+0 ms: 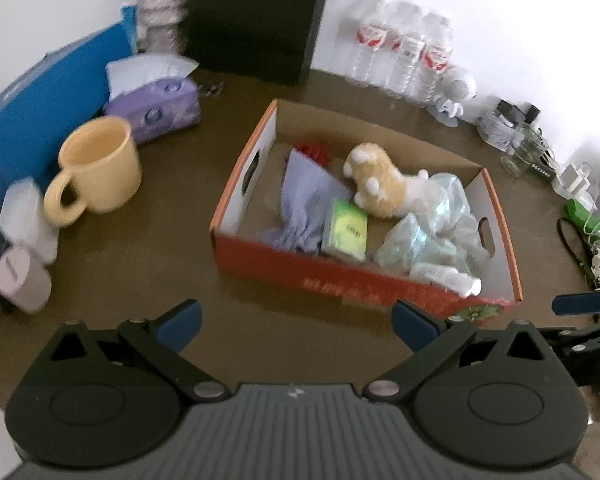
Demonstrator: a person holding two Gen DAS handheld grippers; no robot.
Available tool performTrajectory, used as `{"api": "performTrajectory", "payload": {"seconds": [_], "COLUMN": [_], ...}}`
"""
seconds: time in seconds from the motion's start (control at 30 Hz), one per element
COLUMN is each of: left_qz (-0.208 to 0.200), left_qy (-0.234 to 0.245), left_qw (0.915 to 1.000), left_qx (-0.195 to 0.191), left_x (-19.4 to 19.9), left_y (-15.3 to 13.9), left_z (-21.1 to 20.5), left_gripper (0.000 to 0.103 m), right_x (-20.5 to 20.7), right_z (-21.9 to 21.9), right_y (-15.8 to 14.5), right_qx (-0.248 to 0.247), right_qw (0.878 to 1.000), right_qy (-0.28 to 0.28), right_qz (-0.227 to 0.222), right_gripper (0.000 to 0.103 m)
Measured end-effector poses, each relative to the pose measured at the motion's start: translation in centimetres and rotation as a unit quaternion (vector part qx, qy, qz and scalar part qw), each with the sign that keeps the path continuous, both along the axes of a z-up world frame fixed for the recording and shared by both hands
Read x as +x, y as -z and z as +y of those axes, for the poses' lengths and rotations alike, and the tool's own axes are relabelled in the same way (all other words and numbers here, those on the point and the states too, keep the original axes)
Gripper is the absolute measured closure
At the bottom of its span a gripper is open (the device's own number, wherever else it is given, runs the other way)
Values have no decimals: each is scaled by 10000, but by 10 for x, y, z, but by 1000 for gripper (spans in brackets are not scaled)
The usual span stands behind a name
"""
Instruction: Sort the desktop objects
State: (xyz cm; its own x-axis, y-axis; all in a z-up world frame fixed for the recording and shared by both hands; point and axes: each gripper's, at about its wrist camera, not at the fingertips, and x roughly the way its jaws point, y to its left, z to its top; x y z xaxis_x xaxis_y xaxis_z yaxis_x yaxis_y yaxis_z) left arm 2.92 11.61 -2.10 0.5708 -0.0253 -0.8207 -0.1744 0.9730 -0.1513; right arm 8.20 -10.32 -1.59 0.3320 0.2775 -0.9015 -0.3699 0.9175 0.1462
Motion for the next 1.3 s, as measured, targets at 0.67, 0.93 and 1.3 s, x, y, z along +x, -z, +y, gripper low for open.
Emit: {"api": "performTrajectory", "payload": {"seconds": [0.67, 0.93, 1.3], "left_qz": [-202, -193, -104], "left_qy": [-325, -273, -145], "left_qw": [9992, 9993, 9995], "left_qx": [99, 165, 249], "left_x": [-43, -46, -47], "left_y": [-12, -14, -13], "left_z": [6, 5, 2], "left_gripper": [0, 0, 0], "right_x": [-34, -43, -51], "right_z": [0, 3, -1], "right_y": [-6, -6, -3], "right_qx": [-148, -130, -43], "right_qw": [9995, 9991, 9994], "right_qy": [-229, -319, -160], "right_qz": [171, 265, 316], "right_gripper": [6, 6, 6]}}
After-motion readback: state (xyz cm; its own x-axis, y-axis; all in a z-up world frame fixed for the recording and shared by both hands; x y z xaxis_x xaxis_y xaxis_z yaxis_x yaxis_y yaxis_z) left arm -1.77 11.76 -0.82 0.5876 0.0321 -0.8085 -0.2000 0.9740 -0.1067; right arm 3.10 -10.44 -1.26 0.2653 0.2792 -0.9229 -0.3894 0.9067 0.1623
